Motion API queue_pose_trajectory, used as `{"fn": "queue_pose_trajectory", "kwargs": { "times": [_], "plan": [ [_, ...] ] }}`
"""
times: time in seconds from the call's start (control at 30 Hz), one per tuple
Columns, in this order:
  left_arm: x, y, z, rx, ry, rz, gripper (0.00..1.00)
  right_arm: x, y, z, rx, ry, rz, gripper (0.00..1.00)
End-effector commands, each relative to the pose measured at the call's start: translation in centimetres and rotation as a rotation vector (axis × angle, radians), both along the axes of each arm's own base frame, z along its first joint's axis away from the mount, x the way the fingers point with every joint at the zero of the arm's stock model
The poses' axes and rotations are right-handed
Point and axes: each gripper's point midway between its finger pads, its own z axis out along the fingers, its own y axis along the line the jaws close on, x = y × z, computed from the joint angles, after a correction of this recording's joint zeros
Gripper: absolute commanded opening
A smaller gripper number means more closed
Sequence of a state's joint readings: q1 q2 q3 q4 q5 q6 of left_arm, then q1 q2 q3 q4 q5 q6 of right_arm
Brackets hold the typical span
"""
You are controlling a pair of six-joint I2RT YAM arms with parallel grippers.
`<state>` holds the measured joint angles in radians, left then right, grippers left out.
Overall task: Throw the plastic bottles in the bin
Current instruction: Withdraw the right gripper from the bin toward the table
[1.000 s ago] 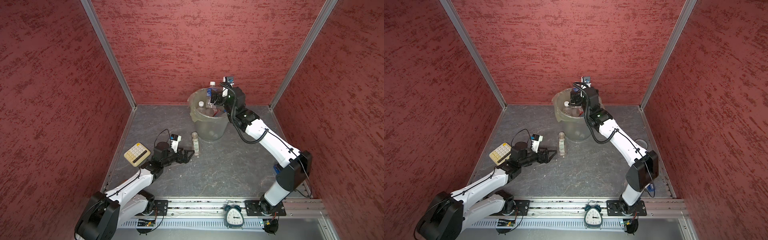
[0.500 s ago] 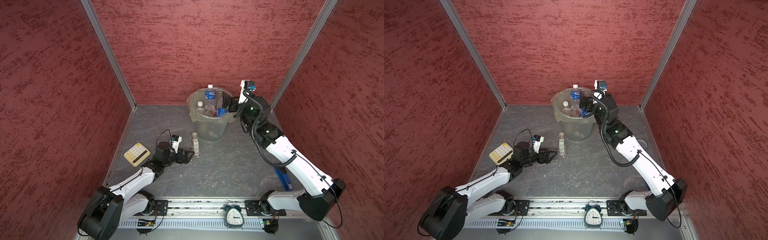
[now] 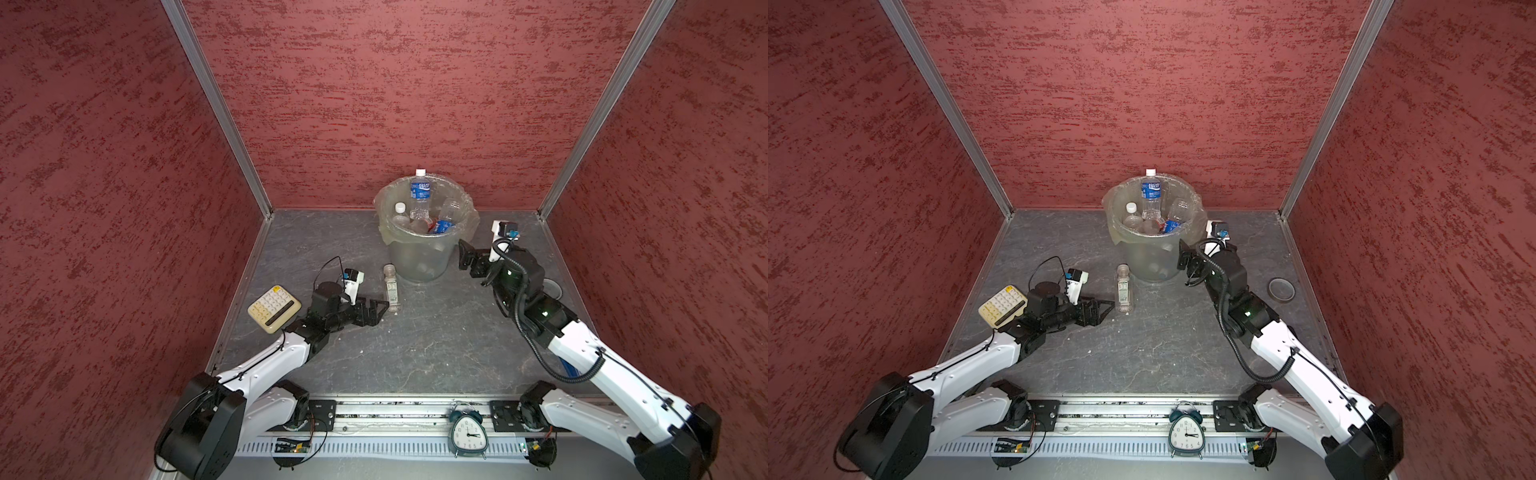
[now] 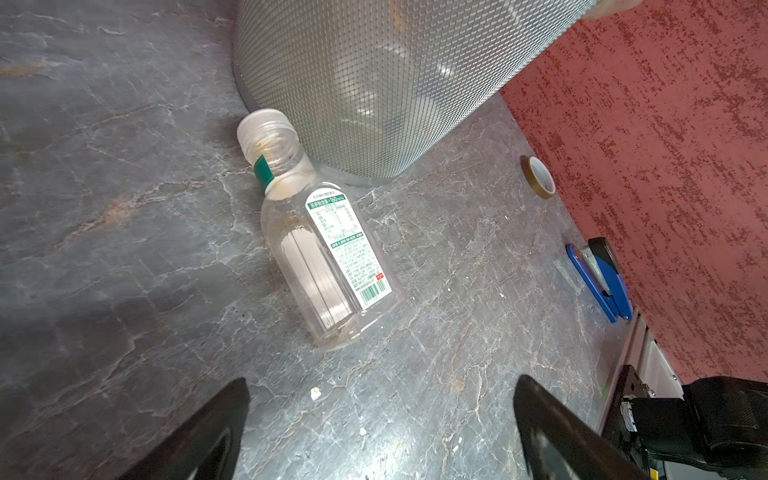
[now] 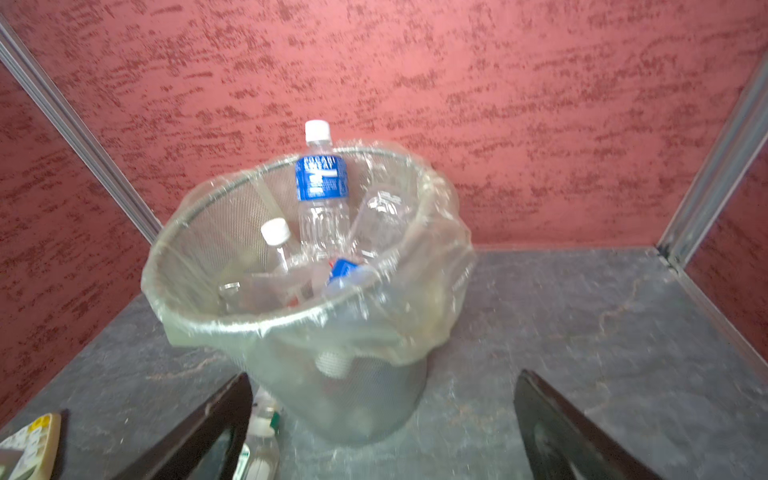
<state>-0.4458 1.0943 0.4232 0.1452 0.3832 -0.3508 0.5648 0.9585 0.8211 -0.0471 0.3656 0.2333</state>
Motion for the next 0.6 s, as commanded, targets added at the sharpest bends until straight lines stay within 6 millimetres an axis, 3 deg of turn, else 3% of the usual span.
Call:
{"fn": "queue_pose_trajectory", "kwargs": {
  "times": [0.0,0.27,0.57],
  "plan": [
    [0.5,-0.3,1.1,0.004,-0.021,0.005,0.99,-0.9,-1.4,-1.9,0.053,0.012,-0.05,0.99],
    [1.2,-1.0,1.2,0.072,0.005,0.045,0.99,-3.8,-2.8,-8.5,0.085,0.114,-0.054,0.99],
    [3.3,-2.2,0.5,0.124,0.068,0.116,0.99,-5.4,-4.1,-12.9,0.077,0.166,-0.078,0.99]
  ]
}}
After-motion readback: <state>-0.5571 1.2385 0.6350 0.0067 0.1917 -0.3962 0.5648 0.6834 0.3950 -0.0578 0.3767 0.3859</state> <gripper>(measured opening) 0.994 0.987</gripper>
